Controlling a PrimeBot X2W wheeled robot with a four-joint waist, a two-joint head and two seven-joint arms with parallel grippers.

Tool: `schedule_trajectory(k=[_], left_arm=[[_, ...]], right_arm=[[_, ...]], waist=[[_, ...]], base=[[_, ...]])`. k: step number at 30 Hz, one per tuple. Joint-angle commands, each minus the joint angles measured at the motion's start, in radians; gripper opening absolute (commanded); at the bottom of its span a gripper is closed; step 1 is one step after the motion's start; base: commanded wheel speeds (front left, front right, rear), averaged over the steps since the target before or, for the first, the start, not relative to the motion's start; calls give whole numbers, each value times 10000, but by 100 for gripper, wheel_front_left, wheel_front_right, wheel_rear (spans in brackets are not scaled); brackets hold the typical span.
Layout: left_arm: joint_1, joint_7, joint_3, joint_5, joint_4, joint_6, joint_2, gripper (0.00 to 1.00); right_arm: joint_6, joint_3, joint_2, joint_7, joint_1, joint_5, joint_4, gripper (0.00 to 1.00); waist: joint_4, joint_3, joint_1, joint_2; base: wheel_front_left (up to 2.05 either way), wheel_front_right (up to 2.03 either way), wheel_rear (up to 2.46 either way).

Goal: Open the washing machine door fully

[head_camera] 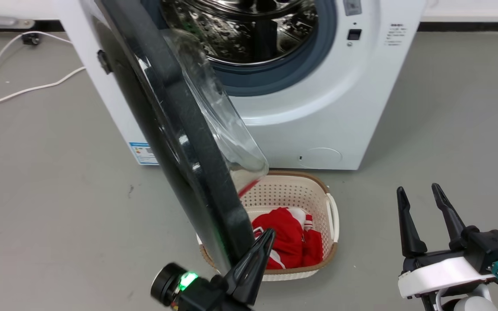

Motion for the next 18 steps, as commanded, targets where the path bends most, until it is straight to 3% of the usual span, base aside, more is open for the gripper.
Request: schedule_trajectory(k=[1,10,13,14,18], left_arm=[[222,59,262,-106,-2,223,233,0],[1159,78,92,-156,-452,560,280,0],[1395,68,88,-183,-510,665,282,0],[1544,55,217,-274,-471,841,235,0],[1561,37,377,-232,-403,976,252,0]], right_arm=[[-7,-10,23,-18,-17,39,45,100],[-7,-380,20,127,392,-124,8,100],[-7,-509,23,245,541,-141,-109,100],[-7,-537,21,403,639,-224,-276,100],[-7,-552,21,593,734,-273,-495,100]], waist=[[197,-86,0,0],[1356,-417,0,0],[1903,-512,0,0],[2417,-589,0,0],[3022,-671,0,0]], base=[[0,0,0],[0,0,0],[0,0,0],[0,0,0],[0,0,0]])
